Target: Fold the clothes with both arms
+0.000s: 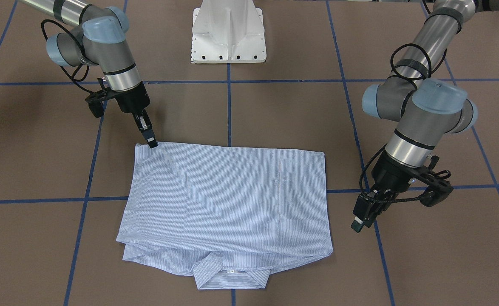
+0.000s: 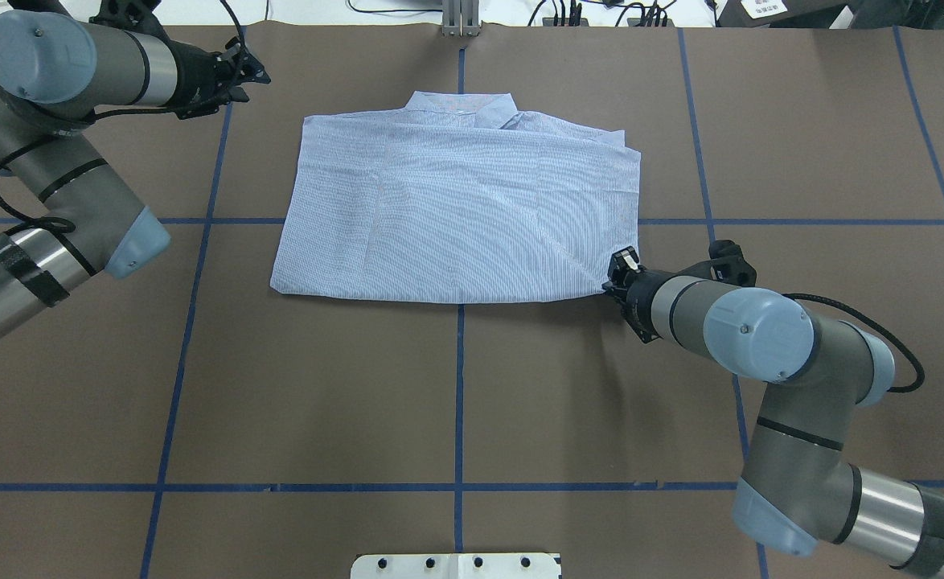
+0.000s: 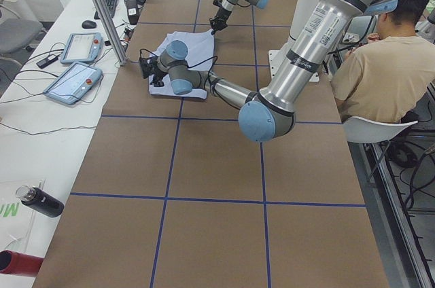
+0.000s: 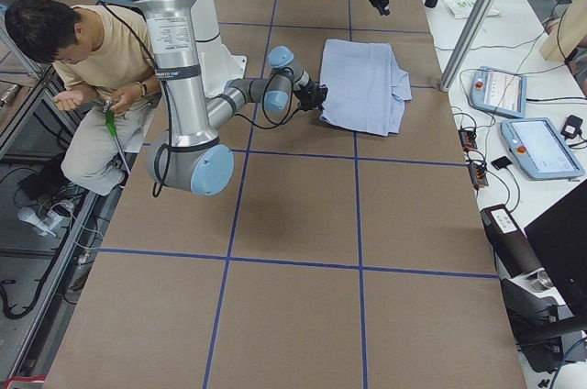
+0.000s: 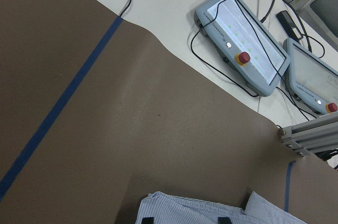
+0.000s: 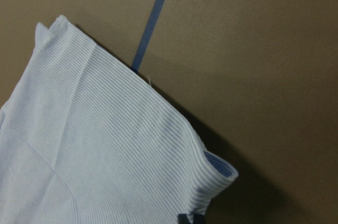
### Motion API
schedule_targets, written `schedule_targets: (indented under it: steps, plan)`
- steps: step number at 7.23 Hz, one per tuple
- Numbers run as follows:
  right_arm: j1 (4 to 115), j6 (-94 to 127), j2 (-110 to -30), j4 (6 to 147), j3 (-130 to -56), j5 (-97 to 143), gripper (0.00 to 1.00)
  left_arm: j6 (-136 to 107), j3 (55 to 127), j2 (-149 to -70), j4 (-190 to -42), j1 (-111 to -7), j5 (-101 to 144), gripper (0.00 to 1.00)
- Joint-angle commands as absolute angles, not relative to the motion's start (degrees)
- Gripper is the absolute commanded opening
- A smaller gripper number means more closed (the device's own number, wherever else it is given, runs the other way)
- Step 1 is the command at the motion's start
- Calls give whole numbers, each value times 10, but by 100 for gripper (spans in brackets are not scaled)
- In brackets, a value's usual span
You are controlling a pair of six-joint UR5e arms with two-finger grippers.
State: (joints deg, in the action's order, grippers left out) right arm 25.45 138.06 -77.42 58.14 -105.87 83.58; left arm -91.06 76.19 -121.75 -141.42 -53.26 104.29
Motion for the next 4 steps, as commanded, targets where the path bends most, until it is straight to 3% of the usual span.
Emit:
schedule_targets:
  steps: [1,3,4]
  plan:
    - [193,1383,-821,598,-1137,837,0,-911,764,-1218,-1414,-532,1043,50]
    - [68,1383,-837,734,-1236,838,0,-913,782,-1218,-1414,-531,1049,50]
    - [3,1383,-835,772,-1255,837,0,-921,828,-1183,-1414,-522,1051,50]
